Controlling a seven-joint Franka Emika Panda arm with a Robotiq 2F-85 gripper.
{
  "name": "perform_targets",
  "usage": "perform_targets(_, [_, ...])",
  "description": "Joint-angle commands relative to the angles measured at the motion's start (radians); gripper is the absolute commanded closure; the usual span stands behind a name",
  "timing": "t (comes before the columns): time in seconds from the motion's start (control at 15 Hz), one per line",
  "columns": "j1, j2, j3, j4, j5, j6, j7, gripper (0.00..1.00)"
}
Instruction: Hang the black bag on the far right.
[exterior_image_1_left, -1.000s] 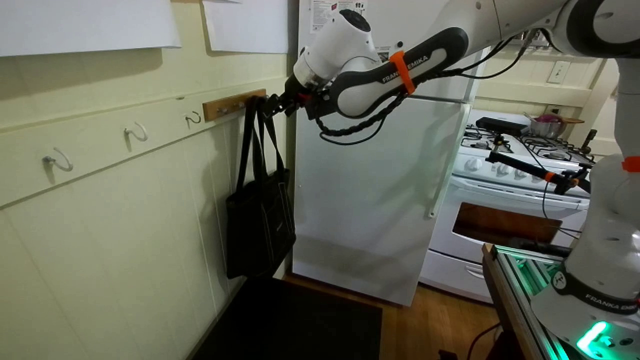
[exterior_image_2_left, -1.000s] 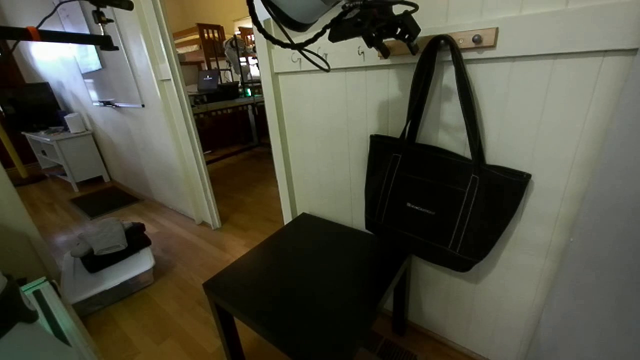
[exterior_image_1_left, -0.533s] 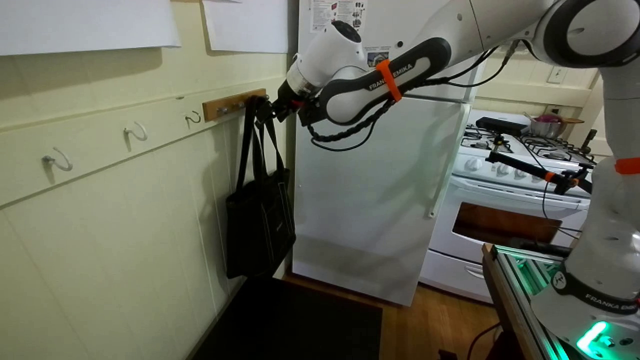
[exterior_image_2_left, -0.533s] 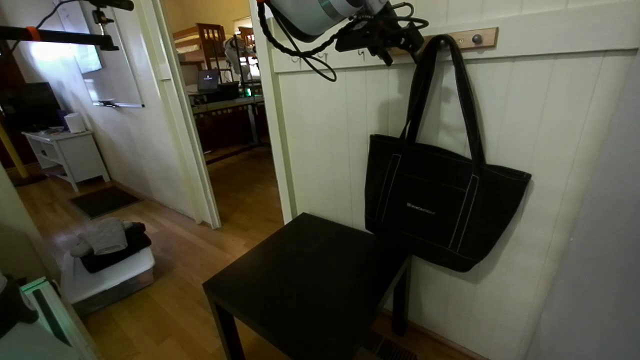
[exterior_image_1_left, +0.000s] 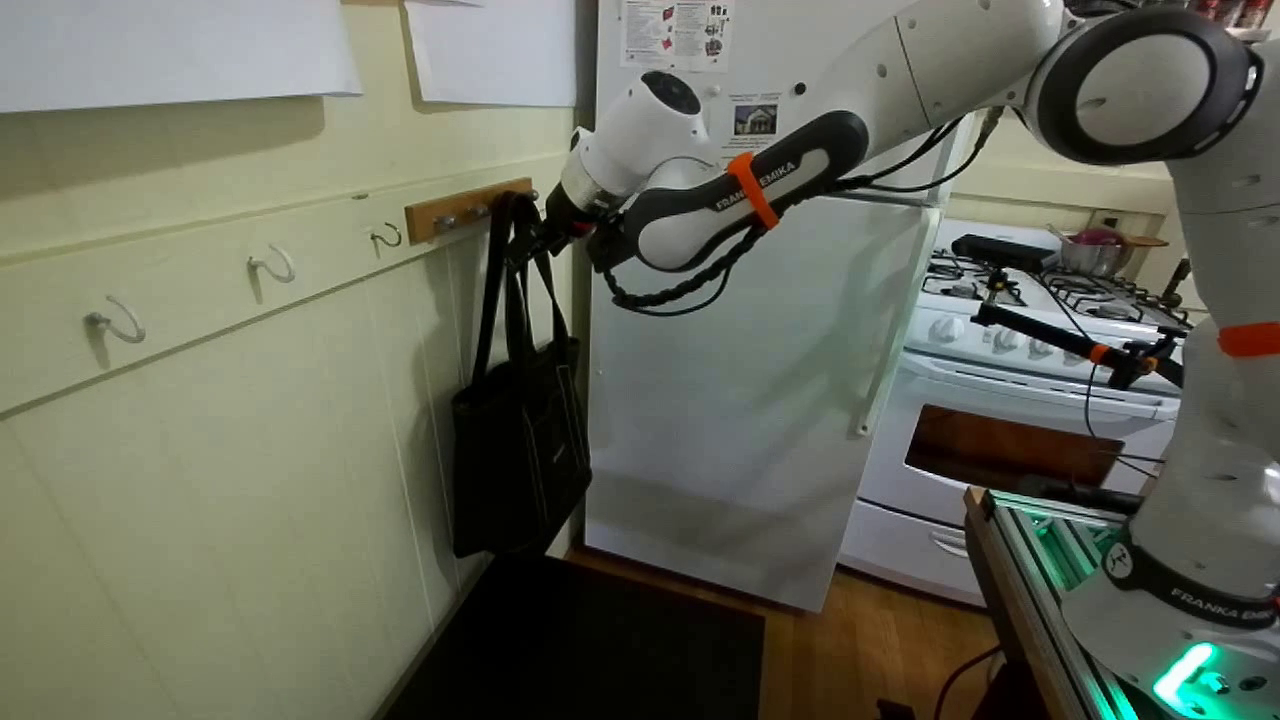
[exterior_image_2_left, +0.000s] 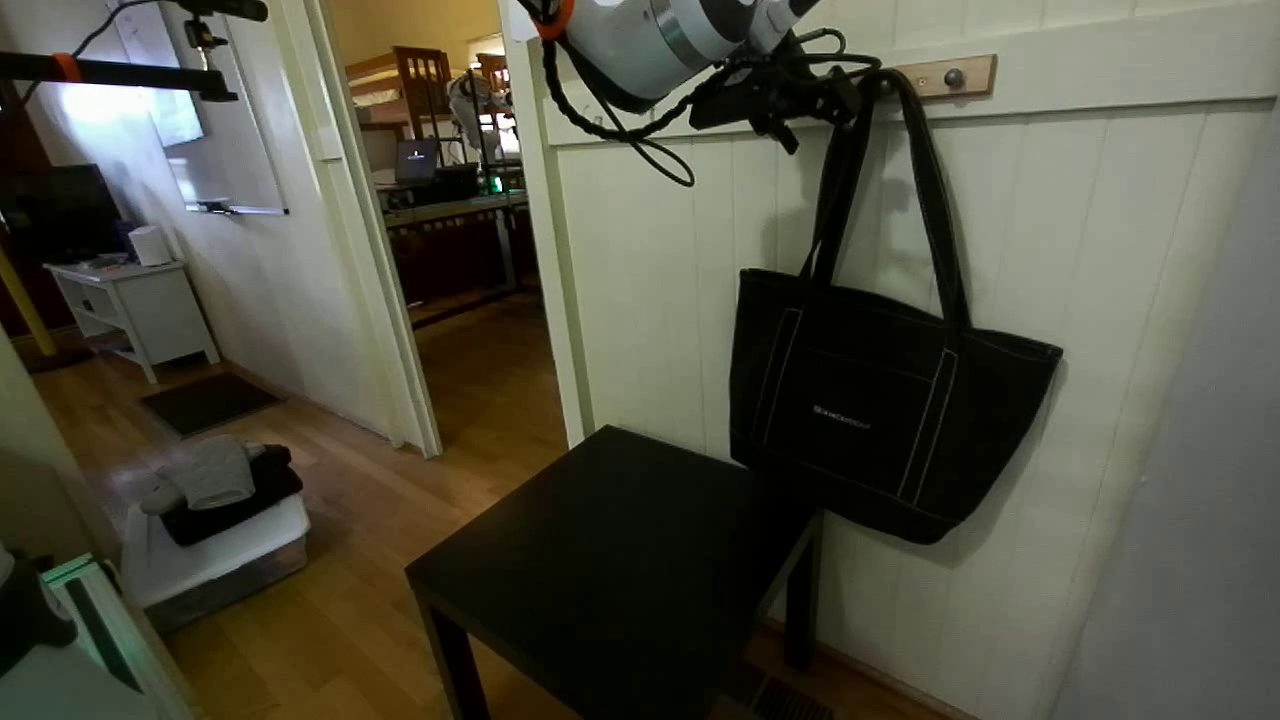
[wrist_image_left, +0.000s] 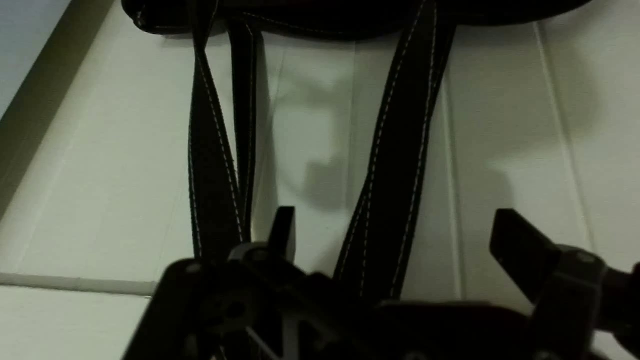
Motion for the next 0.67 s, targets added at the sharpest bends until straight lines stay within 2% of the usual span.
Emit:
perform_targets(0.0, [0.024, 0.071, -0.038, 0.073, -0.045, 0.021, 0.013, 0.0])
perform_targets(0.6, [0.074, 0.187, -0.091, 0.225, -0.087, 0.012, 0.032, 0.0])
